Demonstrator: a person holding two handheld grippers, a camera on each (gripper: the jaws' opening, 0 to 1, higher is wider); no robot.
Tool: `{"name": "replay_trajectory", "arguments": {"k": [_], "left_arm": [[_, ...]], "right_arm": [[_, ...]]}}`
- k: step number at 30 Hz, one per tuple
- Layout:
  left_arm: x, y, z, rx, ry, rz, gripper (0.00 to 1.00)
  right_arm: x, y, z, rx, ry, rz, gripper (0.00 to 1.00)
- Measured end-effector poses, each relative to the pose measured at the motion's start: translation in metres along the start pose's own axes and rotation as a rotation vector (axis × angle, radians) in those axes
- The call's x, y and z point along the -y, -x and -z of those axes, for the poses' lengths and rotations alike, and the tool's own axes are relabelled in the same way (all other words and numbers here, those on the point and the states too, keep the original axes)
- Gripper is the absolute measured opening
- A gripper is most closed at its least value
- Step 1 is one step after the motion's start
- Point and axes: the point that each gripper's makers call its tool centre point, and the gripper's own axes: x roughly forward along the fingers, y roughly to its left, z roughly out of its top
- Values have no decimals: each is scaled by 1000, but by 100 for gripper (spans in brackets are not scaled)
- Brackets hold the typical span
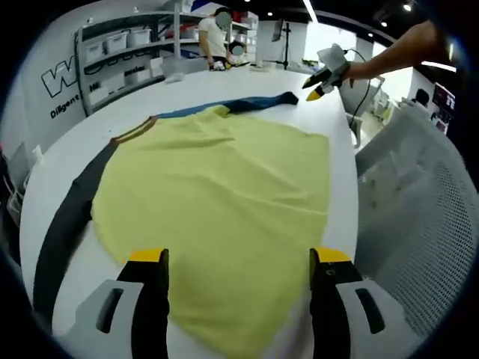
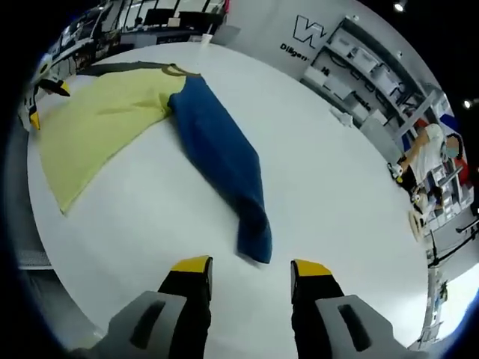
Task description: Fold the garment on the visible template until the final outline fits inside the template.
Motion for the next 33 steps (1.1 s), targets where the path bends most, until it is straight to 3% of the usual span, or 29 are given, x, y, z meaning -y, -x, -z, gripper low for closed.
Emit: {"name": "replay_trajectory", "arguments": {"k": [11, 14, 17, 21, 26, 31, 33], "left_arm": [[7, 3, 19, -91, -8, 6, 72], [12, 3, 25, -114, -9, 17, 71], [11, 3, 25, -115, -12, 14, 71], [8, 1, 19, -100, 48, 4, 71], [7, -1, 18, -103, 26, 8, 69], [5, -2, 15, -83, 70, 5, 69], [5, -2, 15, -79, 65, 3, 69]], "right_arm": [[10, -32, -14, 16, -10, -20, 30], [15, -38, -14, 7, -15, -23, 24], [19, -42, -12, -12, 6, -23, 11], [20, -41, -10, -15, -26, -36, 4], [24, -33, -9, -8, 23, -28, 0], [54, -21, -28, 36, 62, 33, 0], [68, -11, -46, 77, 106, 78, 0]]}}
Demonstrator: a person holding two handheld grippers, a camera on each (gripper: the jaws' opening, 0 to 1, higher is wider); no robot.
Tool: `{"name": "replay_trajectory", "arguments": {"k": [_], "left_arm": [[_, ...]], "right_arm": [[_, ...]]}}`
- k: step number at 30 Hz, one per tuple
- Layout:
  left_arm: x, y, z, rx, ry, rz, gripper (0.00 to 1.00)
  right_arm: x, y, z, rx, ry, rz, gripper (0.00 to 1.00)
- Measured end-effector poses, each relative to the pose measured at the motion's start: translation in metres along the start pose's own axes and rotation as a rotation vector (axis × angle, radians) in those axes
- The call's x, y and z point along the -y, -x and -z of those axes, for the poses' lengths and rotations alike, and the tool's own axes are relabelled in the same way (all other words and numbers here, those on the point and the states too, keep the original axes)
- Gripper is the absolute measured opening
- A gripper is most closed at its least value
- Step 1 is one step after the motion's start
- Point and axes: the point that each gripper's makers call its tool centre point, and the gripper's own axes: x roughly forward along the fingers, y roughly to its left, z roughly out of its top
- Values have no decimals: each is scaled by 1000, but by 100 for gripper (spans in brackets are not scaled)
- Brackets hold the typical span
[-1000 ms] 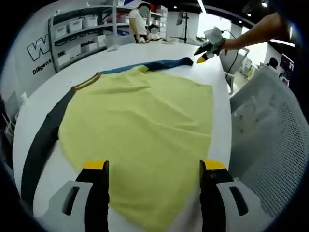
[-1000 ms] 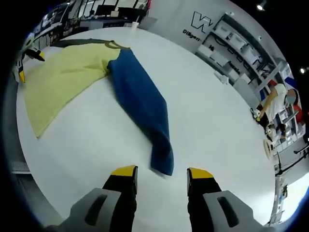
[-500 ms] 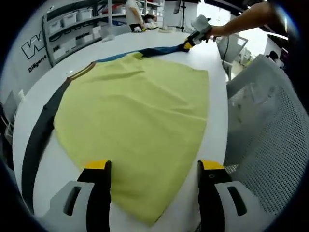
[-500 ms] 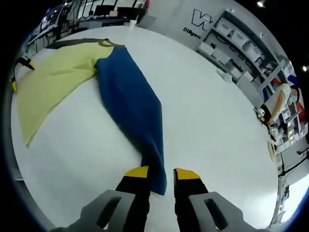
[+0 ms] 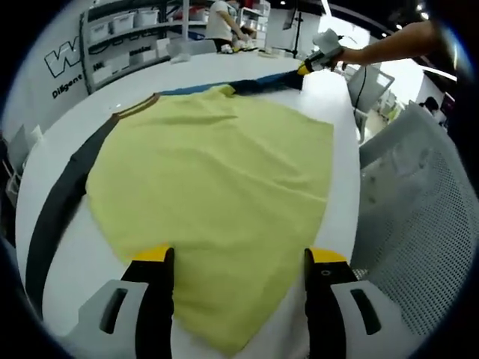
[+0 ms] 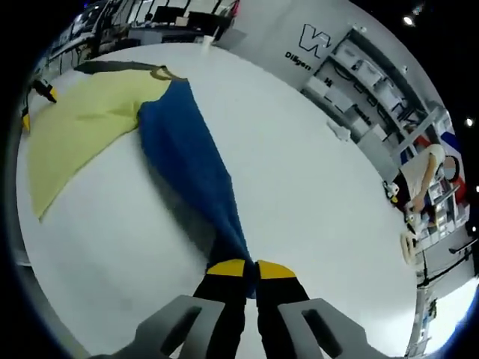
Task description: Fold the garment on the visible template until the final outline fits inside the template.
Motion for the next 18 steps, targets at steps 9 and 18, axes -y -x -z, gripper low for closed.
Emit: {"name": "replay_trajectory", "arguments": {"k": [9, 18], "left_arm": [[-2, 0, -1, 23, 11, -6, 69], [0, 0, -1, 33, 23, -2, 71]], "right_arm": [[2, 16, -36, 74, 124, 31, 0], [-57, 7, 21, -92, 76, -116, 0]]}}
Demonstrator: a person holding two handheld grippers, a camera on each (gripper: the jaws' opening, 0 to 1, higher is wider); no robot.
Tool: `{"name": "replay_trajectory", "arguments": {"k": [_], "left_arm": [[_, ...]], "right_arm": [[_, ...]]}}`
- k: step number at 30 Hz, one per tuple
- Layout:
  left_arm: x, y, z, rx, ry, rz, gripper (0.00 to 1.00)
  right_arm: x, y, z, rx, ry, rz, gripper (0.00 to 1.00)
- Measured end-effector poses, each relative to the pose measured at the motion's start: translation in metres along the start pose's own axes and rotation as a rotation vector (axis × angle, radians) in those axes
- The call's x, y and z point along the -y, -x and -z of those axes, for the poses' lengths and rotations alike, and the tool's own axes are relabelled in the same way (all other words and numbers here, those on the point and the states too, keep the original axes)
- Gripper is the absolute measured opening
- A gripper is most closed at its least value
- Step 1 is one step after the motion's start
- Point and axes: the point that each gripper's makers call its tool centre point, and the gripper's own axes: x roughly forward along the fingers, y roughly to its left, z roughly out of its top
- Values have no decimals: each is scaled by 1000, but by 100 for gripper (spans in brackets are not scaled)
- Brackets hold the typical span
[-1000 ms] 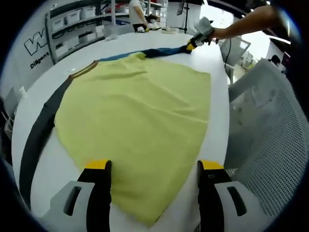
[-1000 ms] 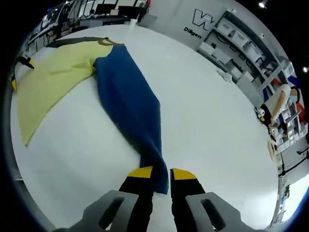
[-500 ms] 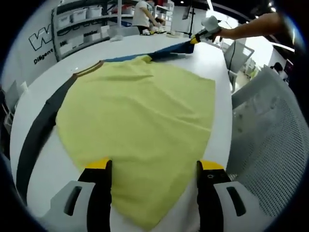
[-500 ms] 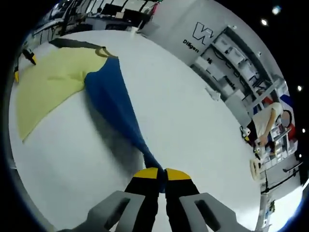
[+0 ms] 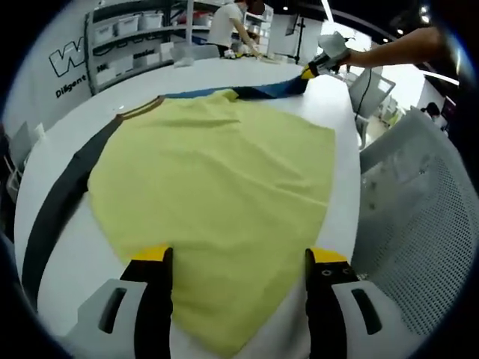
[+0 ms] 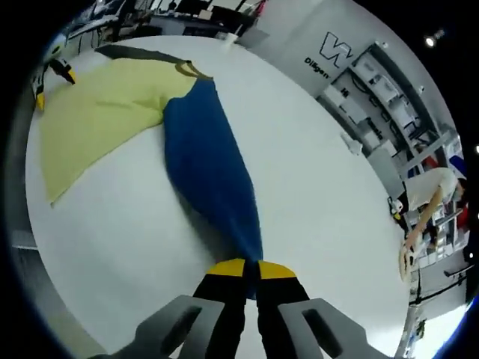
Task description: Fold the garment on the visible template until the final outline fits inside the template.
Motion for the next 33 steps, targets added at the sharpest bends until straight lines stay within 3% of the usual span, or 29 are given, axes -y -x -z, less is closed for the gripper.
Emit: {"name": "replay_trajectory", "arguments": {"k": [6, 15, 21, 33], "left_arm": [[0, 0, 1, -4, -6, 2, 70], [-3, 3, 3, -23, 10, 3, 68], [-5, 6, 5, -28, 39, -2, 66], [-5, 6, 7, -25, 13, -10, 66]], "right_arm": [[-22, -6, 20, -58, -49, -54, 0], [-43, -13, 15, -56, -62, -112, 0], [-50, -18, 23, -82, -80, -132, 0], [-27, -20, 35, -120, -129, -109, 3]]}}
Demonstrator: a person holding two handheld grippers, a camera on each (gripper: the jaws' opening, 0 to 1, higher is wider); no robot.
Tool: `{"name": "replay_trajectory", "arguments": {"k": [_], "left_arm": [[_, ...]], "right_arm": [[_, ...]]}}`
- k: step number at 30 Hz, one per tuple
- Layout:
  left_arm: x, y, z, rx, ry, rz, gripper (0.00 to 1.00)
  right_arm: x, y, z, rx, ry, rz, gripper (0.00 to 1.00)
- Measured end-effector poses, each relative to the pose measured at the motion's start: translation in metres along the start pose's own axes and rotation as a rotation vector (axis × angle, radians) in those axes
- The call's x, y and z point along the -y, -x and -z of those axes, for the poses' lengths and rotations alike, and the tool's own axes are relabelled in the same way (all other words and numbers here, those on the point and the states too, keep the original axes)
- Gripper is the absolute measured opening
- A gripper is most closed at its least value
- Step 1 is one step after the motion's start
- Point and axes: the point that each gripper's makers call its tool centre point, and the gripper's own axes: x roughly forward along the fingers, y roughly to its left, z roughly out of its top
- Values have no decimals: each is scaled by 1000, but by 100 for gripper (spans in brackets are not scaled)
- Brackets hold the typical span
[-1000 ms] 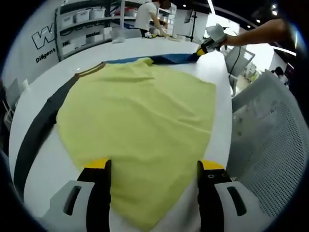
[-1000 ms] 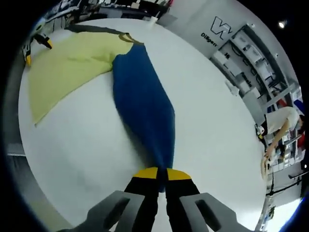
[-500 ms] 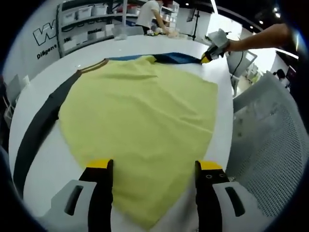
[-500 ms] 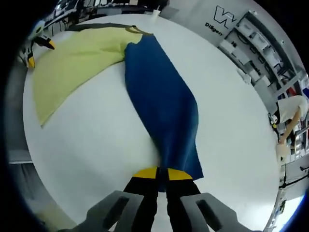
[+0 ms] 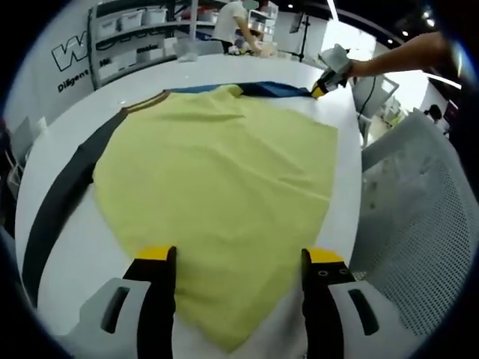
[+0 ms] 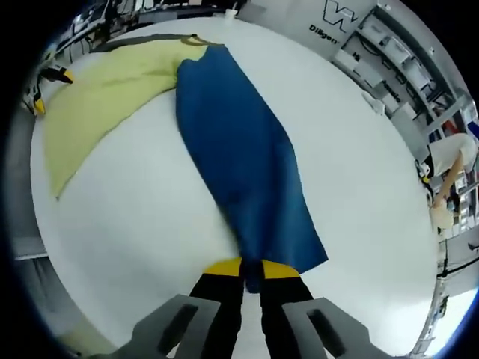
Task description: Fold the garment on the visible template until the final outline fits inside the template.
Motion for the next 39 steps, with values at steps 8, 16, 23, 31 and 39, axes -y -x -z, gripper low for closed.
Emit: {"name": "replay_trajectory", "arguments": {"k": [8, 16, 23, 31, 39], "left_arm": [[1, 0, 0, 10, -3, -7, 67], [1, -1, 0, 30, -15, -9, 69], [1, 0, 0, 56, -36, 1, 71], [-5, 10, -15, 106, 13, -12, 77], [-19, 31, -1, 80, -45, -23, 72]], "right_arm": [[20, -1, 6, -33, -28, 4, 17], [10, 12, -12, 47, -71, -18, 35], [-17, 37, -53, 196, 17, -102, 42], [-61, 57, -84, 291, 59, -188, 49], [-123, 66, -94, 350, 88, -331, 48]]}}
